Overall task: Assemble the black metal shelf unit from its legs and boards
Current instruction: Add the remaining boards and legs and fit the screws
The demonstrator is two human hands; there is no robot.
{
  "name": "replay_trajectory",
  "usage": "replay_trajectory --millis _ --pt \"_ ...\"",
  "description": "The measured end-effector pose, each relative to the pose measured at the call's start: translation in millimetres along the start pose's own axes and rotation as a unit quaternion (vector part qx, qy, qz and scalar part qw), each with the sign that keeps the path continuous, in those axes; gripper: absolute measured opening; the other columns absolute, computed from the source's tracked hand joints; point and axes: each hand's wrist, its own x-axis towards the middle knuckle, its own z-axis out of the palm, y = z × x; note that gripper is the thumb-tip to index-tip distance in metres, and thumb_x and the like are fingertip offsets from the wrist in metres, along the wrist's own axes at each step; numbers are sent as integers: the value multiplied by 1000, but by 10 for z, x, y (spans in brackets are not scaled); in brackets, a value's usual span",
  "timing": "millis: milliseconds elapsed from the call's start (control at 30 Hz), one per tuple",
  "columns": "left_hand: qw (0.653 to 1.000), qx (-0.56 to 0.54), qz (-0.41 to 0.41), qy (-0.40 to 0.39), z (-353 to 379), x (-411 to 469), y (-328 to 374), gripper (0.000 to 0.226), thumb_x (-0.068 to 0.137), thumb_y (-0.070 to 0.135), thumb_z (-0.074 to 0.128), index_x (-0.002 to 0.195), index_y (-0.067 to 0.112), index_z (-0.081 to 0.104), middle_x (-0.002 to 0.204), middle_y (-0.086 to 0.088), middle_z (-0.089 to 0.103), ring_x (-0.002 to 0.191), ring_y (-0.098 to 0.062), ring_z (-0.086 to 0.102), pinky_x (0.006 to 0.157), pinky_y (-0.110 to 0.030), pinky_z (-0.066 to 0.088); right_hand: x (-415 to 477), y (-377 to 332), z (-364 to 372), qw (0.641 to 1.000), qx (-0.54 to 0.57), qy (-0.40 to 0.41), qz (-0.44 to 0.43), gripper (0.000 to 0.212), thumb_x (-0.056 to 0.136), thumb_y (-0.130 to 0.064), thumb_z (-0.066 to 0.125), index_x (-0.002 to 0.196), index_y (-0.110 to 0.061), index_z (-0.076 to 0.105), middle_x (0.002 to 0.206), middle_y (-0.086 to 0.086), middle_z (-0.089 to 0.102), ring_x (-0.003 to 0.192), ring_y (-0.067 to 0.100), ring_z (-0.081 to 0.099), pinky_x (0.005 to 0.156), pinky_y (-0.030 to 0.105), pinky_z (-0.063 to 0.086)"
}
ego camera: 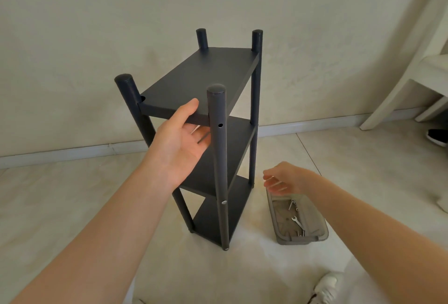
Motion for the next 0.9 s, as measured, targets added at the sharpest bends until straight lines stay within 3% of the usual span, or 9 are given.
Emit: replay_trajectory --millis 100,167,300,433,500,567,633,800,900 --pt "999 43 -6 -30 -6 6 -65 24 91 32 62 113 21 64 103 0 78 102 -20 74 88 -39 55 207 439 170 998 -51 36 24 24 98 -12 52 74 -9 51 68 8 53 53 19 49 50 26 39" --pt "998 48 -7 -32 -23 15 -74 21 96 33 58 113 21 64 102 1 78 104 -20 73 86 -39 55 333 680 303 987 -151 58 13 32 99 -11 47 67 -11 42 63 5 43 52 17 40 48 24 33" --pt "998 56 -6 -35 -38 22 -115 21 98 37 57 112 22 63 94 4 78 98 -20 75 74 -33 62 473 1020 490 963 -258 74 -6 17 101 -18 47 93 -6 56 91 9 59 81 23 54 70 27 45" --pt "998 54 4 -44 -39 6 -137 22 92 36 60 108 22 65 91 5 78 95 -18 75 73 -31 61 527 1219 610 953 -295 58 25 31 100 -22 49 71 -13 42 73 2 46 71 20 48 52 26 33" --pt "998 53 6 -44 -35 2 -127 23 90 35 62 109 21 66 93 5 78 96 -19 75 74 -31 61 514 1256 675 948 -310 60 34 23 100 -21 49 79 -11 46 79 3 52 76 22 52 51 24 34" --pt "997 58 5 -44 -25 -3 -118 26 88 35 63 109 21 66 94 5 78 98 -19 75 75 -31 61 505 1298 745 941 -329 79 28 14 99 -16 48 107 -7 54 103 11 62 96 30 60 69 26 47" --pt "997 64 5 -42 -11 -12 -115 31 83 36 65 110 21 66 95 6 78 98 -18 75 75 -31 61 482 1341 815 929 -351 112 22 23 97 -14 49 118 -5 54 106 13 61 104 31 62 82 33 48" --pt "998 64 1 -27 16 -22 -119 21 94 34 61 109 21 67 93 6 78 97 -17 75 74 -31 61 440 1392 975 933 -354 69 2 8 93 -11 50 99 -9 54 93 8 56 95 31 63 75 35 49" --pt "998 63 -6 -21 44 -40 -110 20 95 34 60 110 22 66 93 6 78 96 -17 75 74 -32 61 396 1366 1100 923 -384 -1 -8 17 92 -17 55 107 -7 55 103 11 63 95 29 64 80 35 54"
